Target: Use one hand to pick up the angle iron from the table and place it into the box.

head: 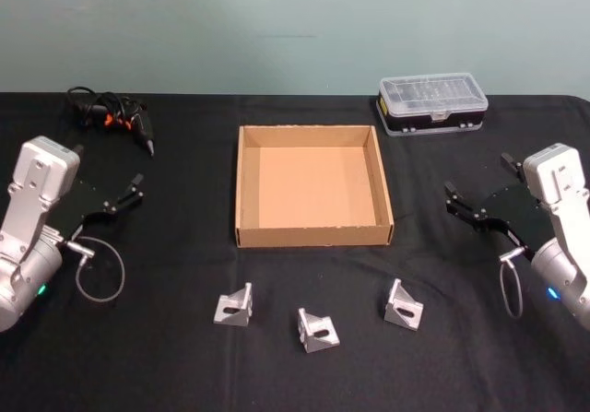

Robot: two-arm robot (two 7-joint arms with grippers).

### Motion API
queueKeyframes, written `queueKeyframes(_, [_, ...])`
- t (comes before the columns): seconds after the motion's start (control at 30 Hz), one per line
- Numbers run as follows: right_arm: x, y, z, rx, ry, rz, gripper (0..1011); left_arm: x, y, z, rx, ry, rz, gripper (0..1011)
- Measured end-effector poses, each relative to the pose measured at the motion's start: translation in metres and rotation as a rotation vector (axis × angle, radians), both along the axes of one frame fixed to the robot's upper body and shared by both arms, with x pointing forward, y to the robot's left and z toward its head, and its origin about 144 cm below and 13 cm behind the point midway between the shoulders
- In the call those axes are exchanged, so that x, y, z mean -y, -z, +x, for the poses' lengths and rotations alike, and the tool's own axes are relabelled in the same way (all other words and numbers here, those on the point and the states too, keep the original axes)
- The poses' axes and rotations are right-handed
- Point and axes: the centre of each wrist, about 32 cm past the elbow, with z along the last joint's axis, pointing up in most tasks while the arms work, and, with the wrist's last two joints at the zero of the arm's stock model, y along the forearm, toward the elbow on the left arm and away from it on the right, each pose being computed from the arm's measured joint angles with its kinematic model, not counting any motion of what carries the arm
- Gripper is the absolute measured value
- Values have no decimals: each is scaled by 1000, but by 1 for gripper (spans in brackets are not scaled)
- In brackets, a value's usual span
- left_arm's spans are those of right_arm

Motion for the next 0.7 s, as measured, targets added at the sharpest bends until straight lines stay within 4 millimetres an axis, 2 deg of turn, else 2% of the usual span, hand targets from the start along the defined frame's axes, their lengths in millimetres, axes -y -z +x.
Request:
queueKeyframes(0.47, [2, 1, 0, -11, 2, 22, 1000, 0, 0, 0, 0, 0, 0, 1000])
queueKeyframes(0.7, [9, -4, -7, -16, -17, 86, 1000, 0, 0, 0, 0, 0, 0, 1000])
